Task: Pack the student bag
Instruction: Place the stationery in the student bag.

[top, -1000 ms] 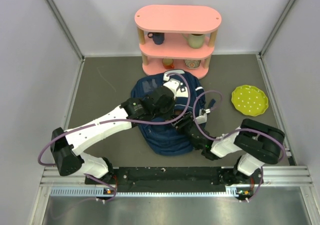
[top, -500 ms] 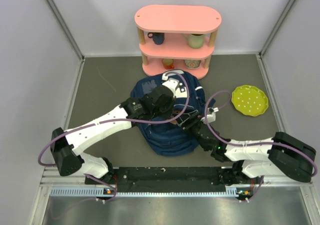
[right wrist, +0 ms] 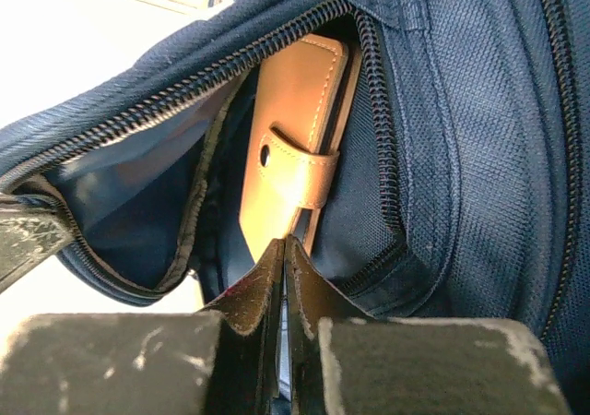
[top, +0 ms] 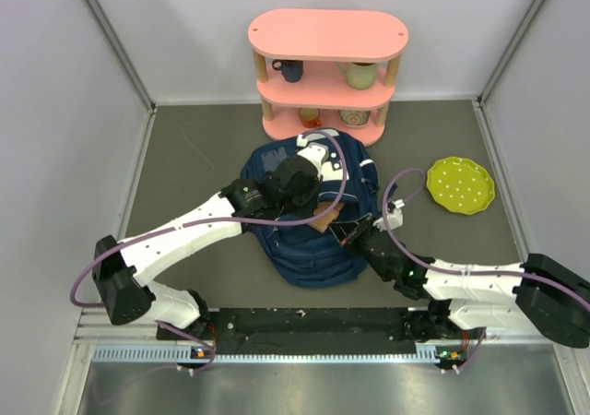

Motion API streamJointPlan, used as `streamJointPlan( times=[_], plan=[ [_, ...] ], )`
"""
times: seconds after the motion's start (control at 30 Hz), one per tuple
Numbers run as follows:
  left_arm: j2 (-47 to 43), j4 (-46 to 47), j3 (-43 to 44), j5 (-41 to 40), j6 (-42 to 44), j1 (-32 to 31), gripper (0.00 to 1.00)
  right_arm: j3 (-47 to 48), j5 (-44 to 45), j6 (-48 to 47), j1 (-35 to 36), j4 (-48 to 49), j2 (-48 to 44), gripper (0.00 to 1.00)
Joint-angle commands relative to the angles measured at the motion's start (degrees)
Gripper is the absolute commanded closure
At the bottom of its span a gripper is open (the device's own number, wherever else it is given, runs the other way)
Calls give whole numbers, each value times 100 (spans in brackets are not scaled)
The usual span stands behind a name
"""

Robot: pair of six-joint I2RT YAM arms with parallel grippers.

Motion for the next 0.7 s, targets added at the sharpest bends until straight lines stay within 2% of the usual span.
streamJointPlan(
  times=[0.0, 0.3, 0.4, 0.5, 0.53, 0.57, 0.63, 0.67],
  plan=[
    [-196, 540, 23, 6, -228, 53, 100, 415, -63, -147, -33, 262, 306, 100],
    [-205, 549, -30, 76, -245, 53, 100, 846, -134, -366, -24, 1054, 1194, 100],
    [-196, 540, -47, 85, -228, 62, 100, 908, -274, -489, -24, 993, 1186, 95],
    [-222, 531, -91, 50, -237, 54, 100, 680, -493, -760, -24, 1098, 976, 83],
    [-214, 531, -100, 41, -245, 62, 100, 514, -573, -884, -24, 1099, 688, 72],
    [-214, 531, -144, 15, -245, 71, 100, 417, -634, -1042, -24, 1046, 537, 66],
    [-249, 540, -170, 6, -263, 80, 100, 206, -749, -1210, -24, 723, -76, 55],
    [-249, 549, -197, 15, -263, 80, 100, 153, -854, -1263, -24, 294, -323, 53]
  ],
)
